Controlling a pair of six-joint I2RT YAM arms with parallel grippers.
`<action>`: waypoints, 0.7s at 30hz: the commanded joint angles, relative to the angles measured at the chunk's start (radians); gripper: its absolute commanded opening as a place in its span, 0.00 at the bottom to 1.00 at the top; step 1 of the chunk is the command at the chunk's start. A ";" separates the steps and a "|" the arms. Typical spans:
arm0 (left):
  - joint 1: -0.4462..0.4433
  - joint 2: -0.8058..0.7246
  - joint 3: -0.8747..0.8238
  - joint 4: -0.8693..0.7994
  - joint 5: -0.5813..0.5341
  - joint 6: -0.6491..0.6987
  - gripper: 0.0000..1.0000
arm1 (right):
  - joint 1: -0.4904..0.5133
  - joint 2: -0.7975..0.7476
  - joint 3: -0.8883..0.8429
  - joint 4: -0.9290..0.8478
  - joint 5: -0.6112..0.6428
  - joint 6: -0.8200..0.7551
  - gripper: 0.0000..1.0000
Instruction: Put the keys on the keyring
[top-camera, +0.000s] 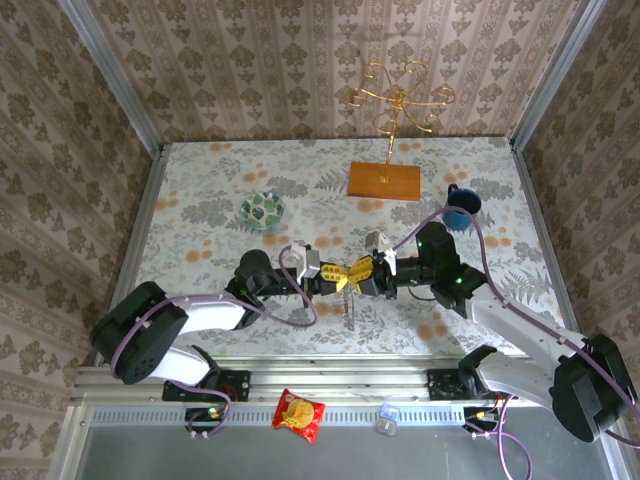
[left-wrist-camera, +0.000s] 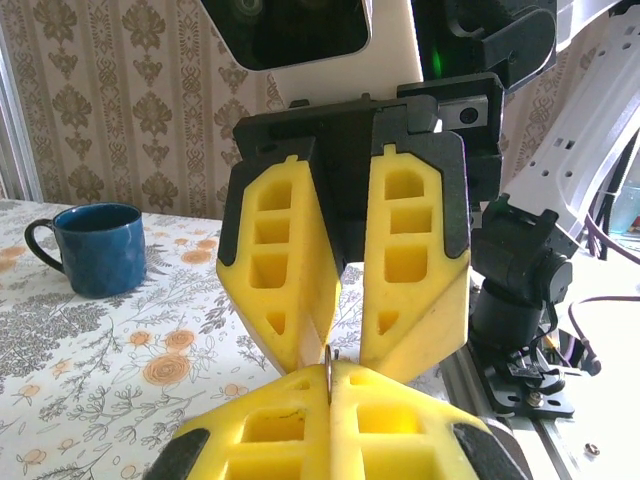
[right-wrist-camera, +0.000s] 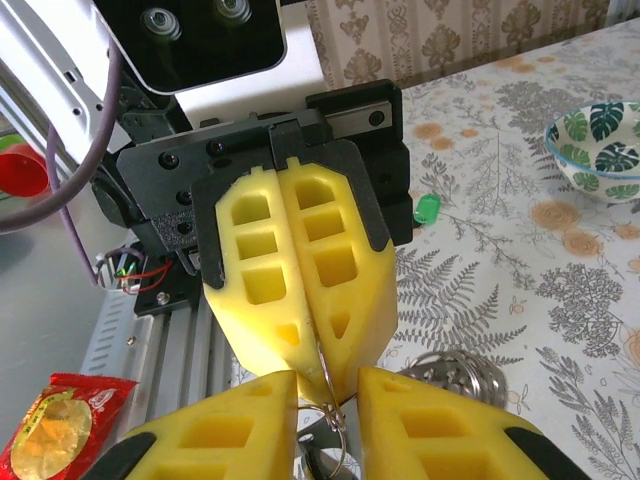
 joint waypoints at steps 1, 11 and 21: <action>-0.001 0.007 0.020 0.090 0.031 -0.015 0.00 | 0.008 0.022 0.012 0.002 -0.072 -0.002 0.23; 0.005 -0.001 -0.002 0.086 0.004 -0.017 0.00 | 0.001 0.029 0.064 -0.106 -0.073 -0.089 0.00; 0.012 -0.053 0.010 -0.118 -0.016 0.055 0.22 | 0.007 0.016 0.190 -0.398 0.003 -0.275 0.00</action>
